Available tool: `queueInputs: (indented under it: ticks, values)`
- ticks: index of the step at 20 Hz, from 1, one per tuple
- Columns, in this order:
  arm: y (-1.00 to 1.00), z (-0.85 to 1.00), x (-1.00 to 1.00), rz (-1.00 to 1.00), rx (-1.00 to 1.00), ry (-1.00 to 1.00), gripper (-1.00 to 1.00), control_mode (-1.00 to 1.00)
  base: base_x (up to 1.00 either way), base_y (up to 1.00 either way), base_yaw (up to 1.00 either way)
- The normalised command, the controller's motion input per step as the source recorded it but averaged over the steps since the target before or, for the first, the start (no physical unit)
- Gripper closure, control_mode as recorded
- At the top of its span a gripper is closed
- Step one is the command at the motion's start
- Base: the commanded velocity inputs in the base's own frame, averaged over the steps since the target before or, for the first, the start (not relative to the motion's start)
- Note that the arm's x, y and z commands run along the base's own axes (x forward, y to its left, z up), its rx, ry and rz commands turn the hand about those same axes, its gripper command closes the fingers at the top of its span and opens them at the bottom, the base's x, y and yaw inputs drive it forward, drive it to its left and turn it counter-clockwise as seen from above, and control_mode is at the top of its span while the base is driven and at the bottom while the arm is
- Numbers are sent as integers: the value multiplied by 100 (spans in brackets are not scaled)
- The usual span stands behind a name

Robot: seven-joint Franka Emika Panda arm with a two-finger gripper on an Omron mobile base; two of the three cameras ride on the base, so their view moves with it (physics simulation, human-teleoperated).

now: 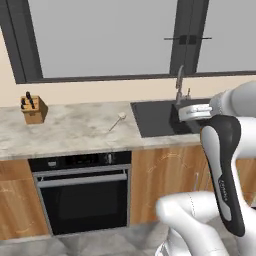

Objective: Grab the spray bottle from the cabinet, then place it next to the cutting board for sanitizing. Then grab the dish brush from the countertop next to the sink and place it next to the cutting board.

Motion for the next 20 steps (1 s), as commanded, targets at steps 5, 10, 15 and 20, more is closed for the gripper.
queueInputs:
  ticks: [5,10,15,20]
  values:
    - [0,0,0,0,0,0,-100,100,98,74,15]
    - [0,0,0,0,0,0,-100,100,92,24,1]
    - [0,0,0,0,0,0,-100,100,57,-14,-1]
    - [3,-27,39,-23,1,6,-100,-100,9,-3,-2]
